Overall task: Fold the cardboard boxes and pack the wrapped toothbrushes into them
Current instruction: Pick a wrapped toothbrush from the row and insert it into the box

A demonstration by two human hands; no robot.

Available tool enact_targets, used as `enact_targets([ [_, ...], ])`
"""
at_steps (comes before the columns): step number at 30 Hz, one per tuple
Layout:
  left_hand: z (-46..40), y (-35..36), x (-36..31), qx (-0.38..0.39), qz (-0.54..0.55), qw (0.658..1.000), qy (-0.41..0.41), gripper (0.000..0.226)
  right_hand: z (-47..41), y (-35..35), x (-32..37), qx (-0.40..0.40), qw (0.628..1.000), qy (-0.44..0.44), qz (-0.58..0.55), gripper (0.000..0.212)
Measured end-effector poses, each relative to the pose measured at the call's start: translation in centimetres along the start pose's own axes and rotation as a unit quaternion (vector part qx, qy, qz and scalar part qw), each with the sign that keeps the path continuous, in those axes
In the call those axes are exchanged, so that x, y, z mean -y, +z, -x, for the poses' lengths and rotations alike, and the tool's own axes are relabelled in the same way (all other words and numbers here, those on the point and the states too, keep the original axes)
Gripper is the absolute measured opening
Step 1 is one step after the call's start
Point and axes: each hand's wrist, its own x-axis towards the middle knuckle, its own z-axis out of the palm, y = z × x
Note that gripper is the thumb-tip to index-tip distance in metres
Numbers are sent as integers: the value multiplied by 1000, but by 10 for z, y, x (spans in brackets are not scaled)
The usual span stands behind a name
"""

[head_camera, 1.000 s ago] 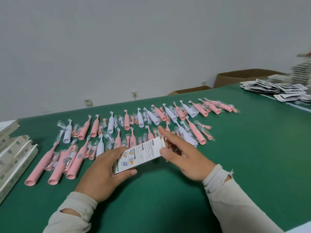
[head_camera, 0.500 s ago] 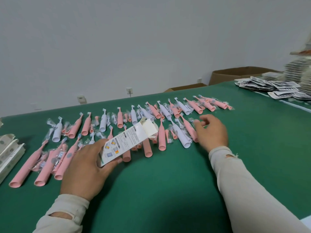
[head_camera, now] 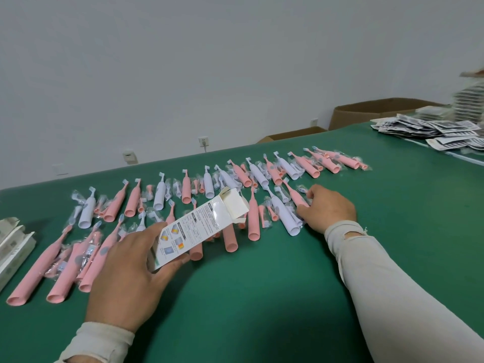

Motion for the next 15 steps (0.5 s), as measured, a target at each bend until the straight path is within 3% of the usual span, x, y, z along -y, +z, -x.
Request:
enact_targets([
  [7, 0, 0, -1, -2, -7, 1000, 4, 74, 14, -14, -24, 44, 996, 71, -9, 26],
  [15, 2, 2, -2, 3, 7, 1000, 0, 76, 26, -15, -8, 7, 998, 58, 28, 35],
])
